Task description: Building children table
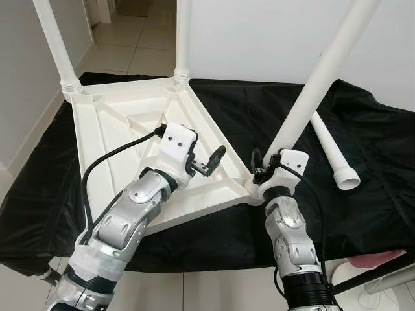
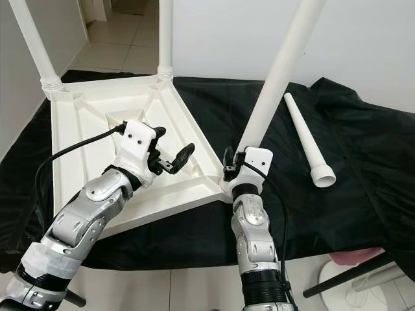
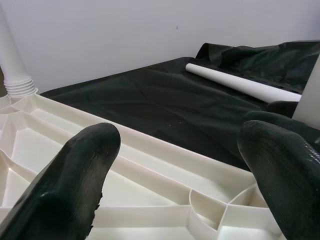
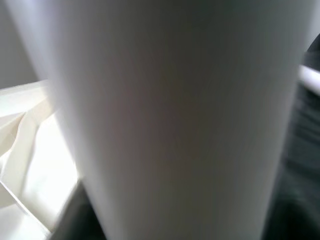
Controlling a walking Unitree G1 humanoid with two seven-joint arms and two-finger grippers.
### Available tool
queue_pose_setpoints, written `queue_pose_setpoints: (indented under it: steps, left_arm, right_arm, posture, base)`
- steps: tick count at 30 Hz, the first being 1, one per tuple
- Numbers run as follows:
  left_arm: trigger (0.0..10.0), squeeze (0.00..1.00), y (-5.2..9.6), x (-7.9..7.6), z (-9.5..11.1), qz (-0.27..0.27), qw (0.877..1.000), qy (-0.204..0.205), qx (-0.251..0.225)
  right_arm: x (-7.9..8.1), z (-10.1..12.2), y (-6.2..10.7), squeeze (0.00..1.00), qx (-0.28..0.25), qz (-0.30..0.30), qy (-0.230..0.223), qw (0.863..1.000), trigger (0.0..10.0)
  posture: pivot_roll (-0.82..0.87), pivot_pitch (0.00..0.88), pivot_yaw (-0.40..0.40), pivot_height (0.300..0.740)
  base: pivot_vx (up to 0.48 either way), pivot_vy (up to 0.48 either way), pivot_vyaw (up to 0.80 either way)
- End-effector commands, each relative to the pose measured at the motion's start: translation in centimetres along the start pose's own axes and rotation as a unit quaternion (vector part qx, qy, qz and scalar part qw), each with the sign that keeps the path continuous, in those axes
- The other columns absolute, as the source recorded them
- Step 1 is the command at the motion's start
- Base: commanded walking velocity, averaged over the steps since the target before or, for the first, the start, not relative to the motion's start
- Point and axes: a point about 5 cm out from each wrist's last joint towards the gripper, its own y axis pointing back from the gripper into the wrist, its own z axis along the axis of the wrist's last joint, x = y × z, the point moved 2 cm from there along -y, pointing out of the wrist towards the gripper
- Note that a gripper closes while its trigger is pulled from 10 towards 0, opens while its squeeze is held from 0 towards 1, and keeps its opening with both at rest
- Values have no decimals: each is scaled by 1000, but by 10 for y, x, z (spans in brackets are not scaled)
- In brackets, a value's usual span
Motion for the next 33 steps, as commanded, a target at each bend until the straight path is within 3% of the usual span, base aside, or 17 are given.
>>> queue_pose_setpoints:
  steps: [1, 2, 8, 9, 17, 19, 21, 24, 32, 33]
  left_arm:
    - [10000, 0, 0, -13, 0, -65, 998, 1, 3]
    - [10000, 0, 1, -13, 0, -66, 998, 1, 2]
    - [10000, 0, 0, -14, 0, -65, 998, 1, 2]
    - [10000, 0, 0, -15, 0, -65, 998, 2, 2]
    - [10000, 0, 1, -21, -1, -80, 997, 5, 5]
    - [10000, 0, 3, -36, -5, -118, 993, 16, 13]
    - [10000, 0, 3, -36, -5, -118, 993, 16, 13]
    - [10000, 0, 11, -57, -20, -178, 983, 26, 46]
    - [10000, 0, 13, -67, -28, -212, 974, 37, 74]
    - [10000, 0, 12, -67, -28, -214, 973, 35, 75]
  right_arm:
    - [-3, 0, -3, 824, 5, 7, 3, 1000, 10000]
    - [-3, 2, -3, 1000, 1, 17, 6, 1000, 10000]
    - [-4, 8, -6, 1000, -6, 42, 21, 999, 10000]
    - [-5, 10, -7, 0, -8, 59, 23, 998, 10000]
    - [-10, 11, -7, 0, 2, 131, 23, 991, 10000]
    - [-21, 8, -7, 0, 18, 185, 48, 981, 10000]
    - [-21, 8, -7, 0, 18, 185, 48, 981, 10000]
    - [-36, 1, -6, 0, 48, 253, 88, 962, 10000]
    - [-50, 0, -13, 0, 75, 294, 109, 947, 10000]
    - [-52, 0, -14, 0, 79, 299, 112, 944, 8784]
  posture:
    - [4, 9, -65, 740]
    - [4, 9, -65, 740]
    - [5, 1, -73, 740]
    - [6, 0, -74, 740]
    - [4, 0, -77, 740]
    - [1, 0, -76, 740]
    - [1, 0, -76, 740]
    - [0, 0, -73, 740]
    - [1, 0, -67, 740]
    - [1, 0, -65, 740]
  base:
    - [0, 0, 0]
    - [0, 0, 0]
    - [0, 0, 0]
    - [0, 0, 0]
    - [0, 0, 0]
    - [0, 0, 0]
    - [0, 0, 0]
    - [0, 0, 0]
    - [0, 0, 0]
    - [0, 0, 0]
